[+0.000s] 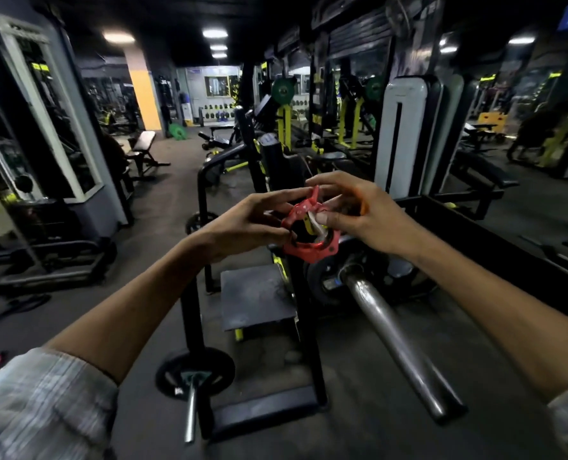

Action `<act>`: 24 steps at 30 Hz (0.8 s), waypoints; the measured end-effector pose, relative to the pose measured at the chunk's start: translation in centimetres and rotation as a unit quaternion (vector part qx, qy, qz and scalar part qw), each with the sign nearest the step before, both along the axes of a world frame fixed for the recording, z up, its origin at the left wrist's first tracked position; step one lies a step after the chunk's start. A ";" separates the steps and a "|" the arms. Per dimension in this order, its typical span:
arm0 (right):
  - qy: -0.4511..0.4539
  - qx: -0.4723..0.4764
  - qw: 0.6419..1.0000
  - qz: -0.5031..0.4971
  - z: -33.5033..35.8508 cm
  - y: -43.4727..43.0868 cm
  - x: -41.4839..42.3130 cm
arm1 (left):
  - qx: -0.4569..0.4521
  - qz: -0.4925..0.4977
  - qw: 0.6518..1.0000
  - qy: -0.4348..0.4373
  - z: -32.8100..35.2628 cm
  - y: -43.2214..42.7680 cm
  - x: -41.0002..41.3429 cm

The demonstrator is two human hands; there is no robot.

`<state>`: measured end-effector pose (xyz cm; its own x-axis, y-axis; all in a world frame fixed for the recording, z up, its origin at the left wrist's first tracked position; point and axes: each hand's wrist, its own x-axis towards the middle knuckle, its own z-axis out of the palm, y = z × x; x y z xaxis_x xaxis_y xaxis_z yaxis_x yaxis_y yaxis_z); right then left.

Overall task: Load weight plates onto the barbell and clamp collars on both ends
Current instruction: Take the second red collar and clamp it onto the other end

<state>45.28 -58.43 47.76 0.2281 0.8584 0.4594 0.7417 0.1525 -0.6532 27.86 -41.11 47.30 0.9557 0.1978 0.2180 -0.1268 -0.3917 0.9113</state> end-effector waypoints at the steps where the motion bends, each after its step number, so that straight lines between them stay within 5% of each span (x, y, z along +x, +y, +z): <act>1: 0.009 -0.001 1.000 -0.004 -0.5 -1.2 -0.5 | 0.028 -0.015 0.999 0.000 -0.8 -1.0 -0.5; 8: 0.118 0.018 0.993 0.007 -4.0 -10.0 -2.7 | -0.009 0.078 0.996 -0.050 -6.8 -9.7 -4.2; 24: 0.119 -0.009 0.993 0.000 -15.9 -26.6 -1.0 | -0.025 0.216 0.976 -0.013 -18.2 -29.3 -2.9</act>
<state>44.27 -85.01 31.87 0.3275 0.8661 0.3777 0.5667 0.1398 -0.8120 24.93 -70.43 29.10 0.7751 0.5920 0.2209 0.0166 -0.3685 0.9295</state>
